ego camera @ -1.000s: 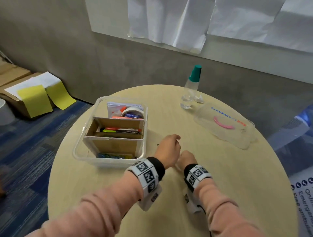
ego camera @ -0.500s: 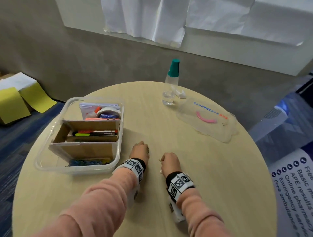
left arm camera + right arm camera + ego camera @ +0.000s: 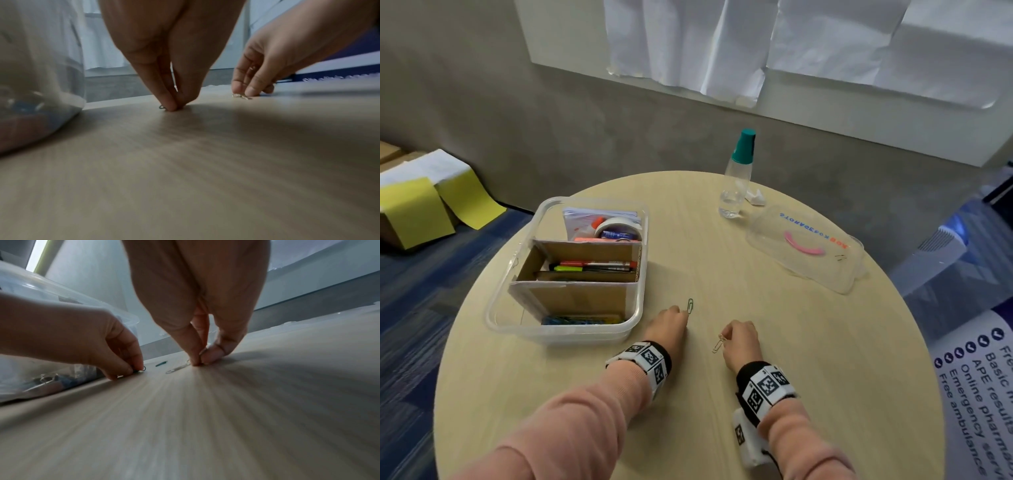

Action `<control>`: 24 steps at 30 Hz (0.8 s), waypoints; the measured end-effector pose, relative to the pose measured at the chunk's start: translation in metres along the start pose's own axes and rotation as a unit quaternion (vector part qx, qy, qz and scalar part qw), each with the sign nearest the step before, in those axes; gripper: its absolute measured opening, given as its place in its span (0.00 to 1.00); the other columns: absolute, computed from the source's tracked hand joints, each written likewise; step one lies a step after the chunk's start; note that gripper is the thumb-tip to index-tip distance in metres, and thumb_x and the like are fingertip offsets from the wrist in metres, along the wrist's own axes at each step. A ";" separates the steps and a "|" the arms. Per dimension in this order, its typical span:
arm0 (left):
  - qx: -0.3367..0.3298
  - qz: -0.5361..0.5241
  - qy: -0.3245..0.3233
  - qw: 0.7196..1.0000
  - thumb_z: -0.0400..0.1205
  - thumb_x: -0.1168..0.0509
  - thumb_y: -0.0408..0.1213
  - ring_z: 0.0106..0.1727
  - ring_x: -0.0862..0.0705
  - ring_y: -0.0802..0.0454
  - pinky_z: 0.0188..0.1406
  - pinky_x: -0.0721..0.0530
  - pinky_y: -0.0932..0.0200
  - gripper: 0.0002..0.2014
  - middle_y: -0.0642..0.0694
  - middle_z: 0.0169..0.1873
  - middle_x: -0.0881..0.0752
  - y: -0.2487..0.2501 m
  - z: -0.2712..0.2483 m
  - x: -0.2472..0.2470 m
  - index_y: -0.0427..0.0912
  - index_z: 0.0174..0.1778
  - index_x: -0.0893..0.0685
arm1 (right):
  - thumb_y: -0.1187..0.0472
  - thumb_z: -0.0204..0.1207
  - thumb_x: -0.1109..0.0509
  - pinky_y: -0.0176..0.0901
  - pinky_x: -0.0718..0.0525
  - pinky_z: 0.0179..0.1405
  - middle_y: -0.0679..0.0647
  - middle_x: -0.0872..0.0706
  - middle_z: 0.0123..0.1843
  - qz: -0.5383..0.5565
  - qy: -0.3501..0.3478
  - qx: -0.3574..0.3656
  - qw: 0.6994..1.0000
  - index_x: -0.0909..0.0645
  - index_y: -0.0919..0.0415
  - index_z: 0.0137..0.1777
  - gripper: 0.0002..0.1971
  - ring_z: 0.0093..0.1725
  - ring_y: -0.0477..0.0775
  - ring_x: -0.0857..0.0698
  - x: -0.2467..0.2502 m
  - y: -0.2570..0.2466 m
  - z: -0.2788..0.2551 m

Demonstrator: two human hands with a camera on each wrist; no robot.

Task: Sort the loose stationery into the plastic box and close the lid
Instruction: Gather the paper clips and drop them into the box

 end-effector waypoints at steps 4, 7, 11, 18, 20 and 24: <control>-0.041 0.060 -0.025 0.997 0.83 0.46 0.26 0.64 0.25 0.40 0.60 0.24 0.50 0.14 0.37 0.62 0.25 0.005 -0.005 -0.001 0.34 0.64 0.27 | 0.75 0.76 0.46 0.41 0.26 0.58 0.61 0.20 0.61 -0.015 0.005 0.010 1.000 0.21 0.65 0.58 0.17 0.62 0.59 0.22 0.002 -0.002 -0.008; -0.031 0.022 -0.027 0.999 0.83 0.46 0.26 0.62 0.23 0.41 0.58 0.24 0.52 0.12 0.37 0.61 0.24 0.004 -0.006 0.004 0.35 0.62 0.26 | 0.74 0.77 0.44 0.39 0.25 0.60 0.61 0.18 0.62 0.026 -0.004 -0.014 1.000 0.20 0.66 0.61 0.16 0.63 0.58 0.20 0.006 0.000 -0.011; 0.064 -0.245 0.046 0.966 0.78 0.39 0.25 0.51 0.20 0.47 0.49 0.23 0.60 0.08 0.43 0.50 0.19 0.002 -0.011 0.012 0.39 0.49 0.20 | 0.78 0.77 0.38 0.32 0.17 0.40 0.60 0.16 0.49 0.360 -0.067 -0.096 0.926 0.19 0.74 0.58 0.13 0.45 0.55 0.18 0.017 0.013 -0.013; 0.136 -0.737 0.053 0.660 0.80 0.41 0.24 0.33 0.23 0.55 0.36 0.19 0.64 0.07 0.46 0.34 0.23 0.017 -0.018 0.017 0.41 0.48 0.24 | 0.71 0.75 0.44 0.30 0.26 0.18 0.54 0.25 0.27 0.785 -0.157 -0.142 0.582 0.22 0.68 0.49 0.10 0.25 0.46 0.28 0.039 0.021 -0.026; 0.156 -0.790 0.019 0.592 0.83 0.45 0.27 0.32 0.25 0.56 0.37 0.21 0.63 0.08 0.46 0.31 0.26 0.018 -0.015 0.015 0.40 0.53 0.23 | 0.68 0.69 0.43 0.31 0.28 0.16 0.53 0.26 0.27 0.796 -0.158 -0.139 0.567 0.22 0.66 0.45 0.09 0.24 0.47 0.28 0.036 0.016 -0.028; 0.188 -0.849 -0.030 0.494 0.82 0.53 0.28 0.27 0.34 0.56 0.26 0.30 0.66 0.13 0.47 0.28 0.32 0.015 -0.014 0.012 0.36 0.43 0.22 | 0.61 0.77 0.45 0.33 0.32 0.15 0.53 0.27 0.28 0.725 -0.142 -0.173 0.652 0.25 0.61 0.37 0.10 0.23 0.48 0.29 0.026 0.012 -0.023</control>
Point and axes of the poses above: each hand's wrist, its own z-axis towards the middle knuckle, its own x-axis out of the back of the hand, y = z × x, the point moved 2 cm from there along z, towards the middle knuckle
